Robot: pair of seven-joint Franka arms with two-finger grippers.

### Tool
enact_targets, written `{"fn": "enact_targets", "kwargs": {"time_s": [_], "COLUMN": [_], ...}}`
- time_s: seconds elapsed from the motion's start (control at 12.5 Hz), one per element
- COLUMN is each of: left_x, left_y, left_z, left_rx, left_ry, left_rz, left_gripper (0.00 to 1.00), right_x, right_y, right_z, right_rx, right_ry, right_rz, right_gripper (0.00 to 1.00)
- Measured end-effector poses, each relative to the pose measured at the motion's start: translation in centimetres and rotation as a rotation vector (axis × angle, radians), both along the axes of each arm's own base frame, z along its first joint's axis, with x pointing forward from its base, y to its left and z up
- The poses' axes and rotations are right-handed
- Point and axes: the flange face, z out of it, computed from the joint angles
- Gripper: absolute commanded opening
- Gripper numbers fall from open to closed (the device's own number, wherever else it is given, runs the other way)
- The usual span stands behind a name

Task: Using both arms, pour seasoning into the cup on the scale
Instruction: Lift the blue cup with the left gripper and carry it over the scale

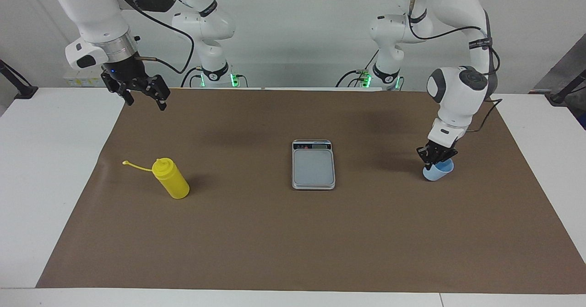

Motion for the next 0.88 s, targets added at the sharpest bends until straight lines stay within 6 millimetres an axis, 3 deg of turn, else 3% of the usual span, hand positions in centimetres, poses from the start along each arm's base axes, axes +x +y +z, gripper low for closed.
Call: {"fn": "enact_targets", "kwargs": {"time_s": [0.24,0.72,0.88], "left_x": [1.7,2.2,1.9], "left_y": [-1.9,-9.3,-12.8], "left_z": [2.7,4.9,6.3], "left_rx": [-0.005,-0.052,-0.066], "left_ry": [0.036,0.058,0.083], "left_rz": [0.014,0.169,0.242], "left_gripper": [0.02,0.02,0.02], "right_x": [0.0,0.0,0.0], "right_y": [0.0,-0.1,-0.1], "right_z": [0.0,0.0,0.0], "right_rx": [0.0,0.0,0.0], "right_ry": [0.0,0.0,0.0], "right_rz": [0.0,-0.001,-0.001], "right_gripper": [1.0,1.0,1.0]}}
